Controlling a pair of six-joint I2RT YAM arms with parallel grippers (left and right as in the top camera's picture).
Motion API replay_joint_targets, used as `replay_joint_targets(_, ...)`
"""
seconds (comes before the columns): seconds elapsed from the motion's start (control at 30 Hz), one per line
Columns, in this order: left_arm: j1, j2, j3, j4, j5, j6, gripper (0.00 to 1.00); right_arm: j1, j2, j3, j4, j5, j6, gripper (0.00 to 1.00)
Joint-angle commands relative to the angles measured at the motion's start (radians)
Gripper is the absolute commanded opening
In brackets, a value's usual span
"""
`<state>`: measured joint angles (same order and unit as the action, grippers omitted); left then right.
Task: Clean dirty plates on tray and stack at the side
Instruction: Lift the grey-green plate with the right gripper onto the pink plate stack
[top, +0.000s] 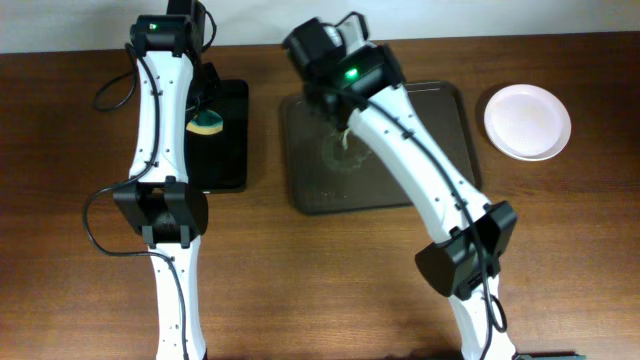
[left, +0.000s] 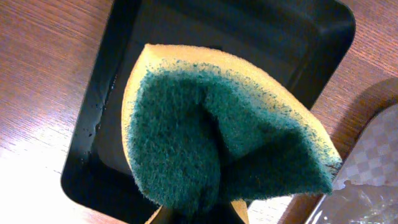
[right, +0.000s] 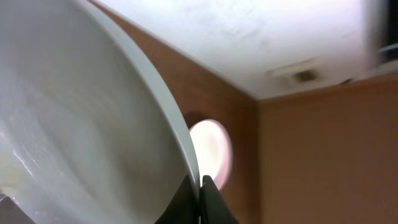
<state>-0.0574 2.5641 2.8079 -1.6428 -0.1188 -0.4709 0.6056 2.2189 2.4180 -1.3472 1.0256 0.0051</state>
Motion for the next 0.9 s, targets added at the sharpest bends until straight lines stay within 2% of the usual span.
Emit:
replay_joint_targets(0.0, 0.003, 0.005, 0.007, -0.004, 0.006, 0.017, 0.00, 0.042, -0.024, 0.017, 0.027, 0.260, -0.093, 0.04)
replay_joint_targets(0.27, 0.003, 0.006, 0.007, 0.000, 0.006, 0.017, 0.00, 0.063, -0.024, 0.017, 0.032, 0.376, -0.132, 0.04)
replay_joint_targets(0.43, 0.003, 0.007, 0.007, 0.002, 0.006, 0.017, 0.00, 0.041, -0.024, 0.017, 0.036, 0.282, -0.136, 0.04)
replay_joint_targets(0.5, 0.003, 0.007, 0.007, -0.002, 0.006, 0.018, 0.00, 0.033, -0.024, 0.017, 0.032, 0.286, -0.072, 0.04)
replay_joint_targets(0.57, 0.003, 0.007, 0.007, -0.002, 0.006, 0.025, 0.00, 0.019, -0.024, 0.017, 0.038, 0.161, -0.060, 0.04)
replay_joint_targets(0.63, 0.003, 0.007, 0.007, -0.002, 0.006, 0.025, 0.00, -0.011, -0.021, 0.017, -0.007, -0.025, -0.146, 0.04)
replay_joint_targets(0.67, 0.003, 0.007, 0.007, -0.003, 0.006, 0.025, 0.00, -0.035, -0.021, 0.017, -0.025, -0.046, -0.080, 0.04)
replay_joint_targets(0.7, 0.003, 0.007, 0.007, -0.006, 0.006, 0.025, 0.00, -0.089, -0.023, 0.017, -0.026, -0.103, 0.068, 0.04)
replay_joint_targets(0.73, 0.003, 0.007, 0.007, -0.008, 0.006, 0.025, 0.00, -0.121, -0.023, 0.017, -0.026, -0.173, 0.099, 0.04)
replay_joint_targets(0.87, 0.003, 0.007, 0.007, -0.009, 0.006, 0.032, 0.00, -0.347, -0.023, 0.017, -0.034, -0.658, 0.124, 0.04)
